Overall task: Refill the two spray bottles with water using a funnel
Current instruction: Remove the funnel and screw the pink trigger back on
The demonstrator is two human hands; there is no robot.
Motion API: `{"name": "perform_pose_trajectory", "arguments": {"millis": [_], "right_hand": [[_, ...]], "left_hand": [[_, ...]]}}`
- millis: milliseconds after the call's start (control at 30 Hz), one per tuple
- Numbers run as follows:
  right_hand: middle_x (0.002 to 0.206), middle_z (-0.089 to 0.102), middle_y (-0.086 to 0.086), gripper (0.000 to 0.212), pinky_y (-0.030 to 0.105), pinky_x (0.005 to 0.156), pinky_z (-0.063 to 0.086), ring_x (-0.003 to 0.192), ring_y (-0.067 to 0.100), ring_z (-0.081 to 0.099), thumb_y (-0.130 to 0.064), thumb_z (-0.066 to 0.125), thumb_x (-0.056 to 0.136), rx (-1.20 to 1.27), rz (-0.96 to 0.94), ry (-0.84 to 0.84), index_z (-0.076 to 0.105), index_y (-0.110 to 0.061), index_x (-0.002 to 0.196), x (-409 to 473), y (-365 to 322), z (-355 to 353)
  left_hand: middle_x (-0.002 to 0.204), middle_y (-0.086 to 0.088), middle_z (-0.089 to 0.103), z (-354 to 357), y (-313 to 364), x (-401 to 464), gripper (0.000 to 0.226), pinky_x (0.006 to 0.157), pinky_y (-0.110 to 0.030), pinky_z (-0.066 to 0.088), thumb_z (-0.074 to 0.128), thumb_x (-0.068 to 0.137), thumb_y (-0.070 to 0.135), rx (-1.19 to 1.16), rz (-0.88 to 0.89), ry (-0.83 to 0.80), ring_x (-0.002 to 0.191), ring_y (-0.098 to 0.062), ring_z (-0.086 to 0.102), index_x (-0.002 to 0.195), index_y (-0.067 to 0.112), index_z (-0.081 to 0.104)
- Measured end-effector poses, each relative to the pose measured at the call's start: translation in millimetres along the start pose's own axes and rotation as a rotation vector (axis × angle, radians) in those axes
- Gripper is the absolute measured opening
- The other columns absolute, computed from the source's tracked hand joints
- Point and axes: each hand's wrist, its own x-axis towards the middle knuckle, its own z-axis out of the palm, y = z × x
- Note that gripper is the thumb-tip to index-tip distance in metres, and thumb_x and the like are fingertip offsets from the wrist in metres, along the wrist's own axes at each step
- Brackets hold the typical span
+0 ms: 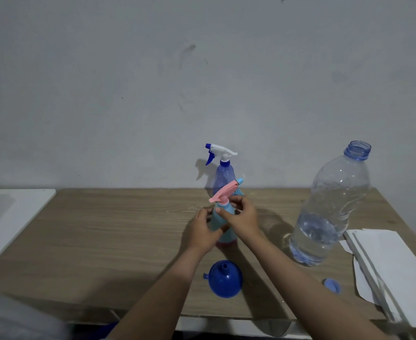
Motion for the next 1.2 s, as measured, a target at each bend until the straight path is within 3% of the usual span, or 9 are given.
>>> {"name": "perform_pose_trajectory", "arguments": {"millis": [133, 300, 500, 633, 767, 900, 1067, 1200], "right_hand": [[0.111, 0.065, -0.003, 0.038, 0.018, 0.083, 0.048, 0.104, 0.009, 0.060, -0.017, 0.074, 0.080, -0.059, -0.053, -0.072, 0.064, -0.014, 0.117, 1, 4, -5], [0.103, 0.069, -0.002, 0.029, 0.027, 0.082, 0.053, 0.100, 0.011, 0.063, -0.019, 0.078, 0.075, -0.017, -0.028, 0.008, 0.068, -0.016, 0.102, -1, 7, 1], [0.104, 0.065, -0.004, 0.039, 0.014, 0.074, 0.048, 0.099, 0.006, 0.060, -0.019, 0.081, 0.072, -0.007, -0.008, 0.014, 0.061, -0.016, 0.104, -3, 3, 0], [0.111, 0.063, -0.001, 0.043, 0.017, 0.082, 0.050, 0.103, 0.009, 0.060, -0.022, 0.078, 0.075, -0.079, -0.054, -0.016, 0.062, -0.014, 0.114, -1, 6, 1], [0.104, 0.066, -0.001, 0.034, 0.018, 0.076, 0.051, 0.098, 0.009, 0.062, -0.020, 0.080, 0.074, -0.061, -0.027, 0.018, 0.067, -0.014, 0.105, 1, 5, 5], [0.100, 0.067, 0.000, 0.031, 0.025, 0.081, 0.054, 0.096, 0.011, 0.063, -0.018, 0.083, 0.070, -0.029, 0.000, 0.074, 0.066, -0.015, 0.096, 1, 3, 8], [0.106, 0.065, 0.000, 0.039, 0.021, 0.081, 0.052, 0.099, 0.009, 0.061, -0.021, 0.081, 0.072, -0.044, -0.039, 0.074, 0.064, -0.014, 0.106, -2, 7, 10], [0.101, 0.067, 0.004, 0.029, 0.022, 0.078, 0.053, 0.095, 0.014, 0.063, -0.019, 0.081, 0.072, -0.031, -0.021, 0.099, 0.069, -0.012, 0.098, -1, 6, 11]], "left_hand": [[0.111, 0.019, 0.060, 2, -3, 1, 0.067, 0.080, -0.039, 0.058, 0.066, 0.052, 0.073, -0.012, 0.007, 0.003, 0.102, -0.005, 0.060, 0.109, 0.045, 0.046], [0.110, 0.019, 0.059, 3, -4, 3, 0.061, 0.081, -0.038, 0.057, 0.065, 0.050, 0.071, -0.031, 0.008, 0.005, 0.101, -0.006, 0.059, 0.104, 0.051, 0.045], [0.113, 0.018, 0.058, 4, -6, 3, 0.063, 0.084, -0.039, 0.057, 0.066, 0.051, 0.068, -0.047, 0.017, 0.003, 0.106, -0.007, 0.057, 0.107, 0.045, 0.047], [0.115, 0.016, 0.058, 5, -8, 5, 0.067, 0.085, -0.040, 0.056, 0.066, 0.052, 0.068, -0.047, 0.012, 0.000, 0.108, -0.008, 0.057, 0.112, 0.042, 0.047], [0.110, 0.019, 0.058, 6, -8, 4, 0.060, 0.083, -0.038, 0.057, 0.066, 0.052, 0.064, -0.052, -0.003, 0.010, 0.103, -0.005, 0.058, 0.106, 0.047, 0.046], [0.112, 0.019, 0.058, 8, -11, 6, 0.059, 0.083, -0.039, 0.057, 0.069, 0.054, 0.059, -0.058, -0.008, 0.018, 0.104, -0.005, 0.058, 0.108, 0.046, 0.047], [0.114, 0.018, 0.058, 11, -14, 7, 0.052, 0.086, -0.039, 0.056, 0.076, 0.066, 0.034, -0.052, -0.010, 0.045, 0.108, -0.007, 0.056, 0.108, 0.045, 0.048], [0.114, 0.018, 0.058, 13, -13, 6, 0.052, 0.086, -0.038, 0.056, 0.077, 0.064, 0.038, -0.072, -0.023, 0.049, 0.107, -0.008, 0.057, 0.105, 0.049, 0.047]]}}
